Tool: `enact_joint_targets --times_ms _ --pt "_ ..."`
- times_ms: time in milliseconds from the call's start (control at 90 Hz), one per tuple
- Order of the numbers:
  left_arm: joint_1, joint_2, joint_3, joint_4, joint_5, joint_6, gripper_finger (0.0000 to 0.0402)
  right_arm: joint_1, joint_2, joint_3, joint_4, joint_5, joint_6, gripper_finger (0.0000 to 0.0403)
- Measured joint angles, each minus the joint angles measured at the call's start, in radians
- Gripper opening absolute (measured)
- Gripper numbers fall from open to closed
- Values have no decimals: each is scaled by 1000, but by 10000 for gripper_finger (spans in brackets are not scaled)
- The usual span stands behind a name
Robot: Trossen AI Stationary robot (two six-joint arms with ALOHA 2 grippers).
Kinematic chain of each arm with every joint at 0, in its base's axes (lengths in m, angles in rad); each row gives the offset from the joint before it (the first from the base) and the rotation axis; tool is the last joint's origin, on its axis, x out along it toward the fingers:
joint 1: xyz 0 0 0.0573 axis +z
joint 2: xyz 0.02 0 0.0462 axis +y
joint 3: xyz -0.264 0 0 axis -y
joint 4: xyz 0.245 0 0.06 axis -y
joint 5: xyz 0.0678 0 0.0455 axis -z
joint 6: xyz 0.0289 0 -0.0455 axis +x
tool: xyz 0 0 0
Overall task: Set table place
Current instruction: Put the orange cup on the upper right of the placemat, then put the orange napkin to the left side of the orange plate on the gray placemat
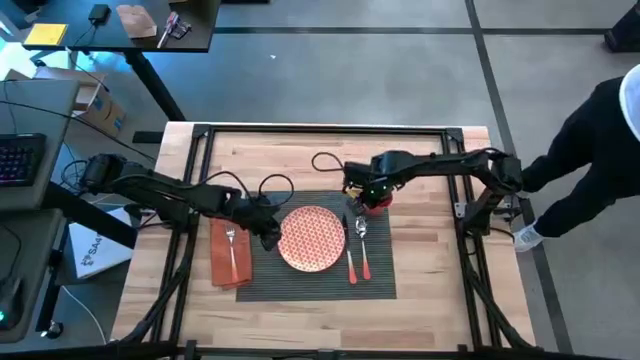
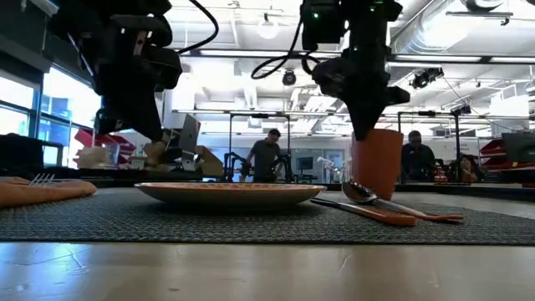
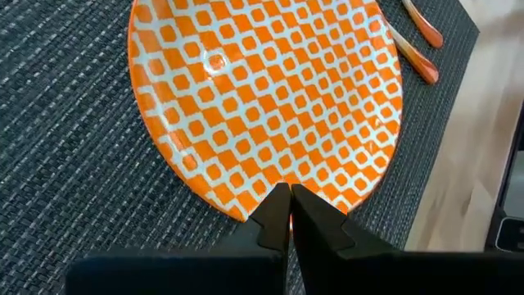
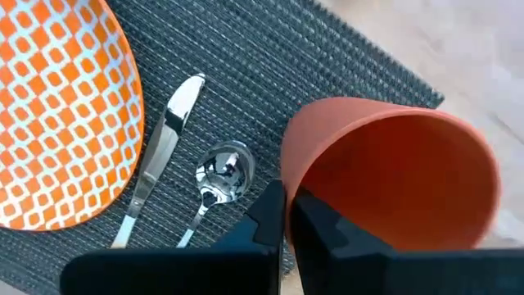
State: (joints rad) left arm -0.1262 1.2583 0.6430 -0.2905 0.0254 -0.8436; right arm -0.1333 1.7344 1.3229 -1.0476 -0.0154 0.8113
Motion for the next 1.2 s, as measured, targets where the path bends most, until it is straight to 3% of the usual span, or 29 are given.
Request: enact_joint_targets --times_ms 211,456,644,1022,1200 --pt "-1 0 0 -1 73 11 20 17 -1 -28 66 -1 0 19" --pt "-1 0 0 -68 204 -51 80 16 1 -24 63 12 -1 122" --pt "-22 0 0 -305 228 -197 81 16 1 43 -5 25 -32 176" --pt "-116 0 -39 -337 220 -429 77 16 0 173 -39 155 -87 185" --pt "-150 0 -70 -290 179 -478 77 16 0 181 -37 165 -112 185"
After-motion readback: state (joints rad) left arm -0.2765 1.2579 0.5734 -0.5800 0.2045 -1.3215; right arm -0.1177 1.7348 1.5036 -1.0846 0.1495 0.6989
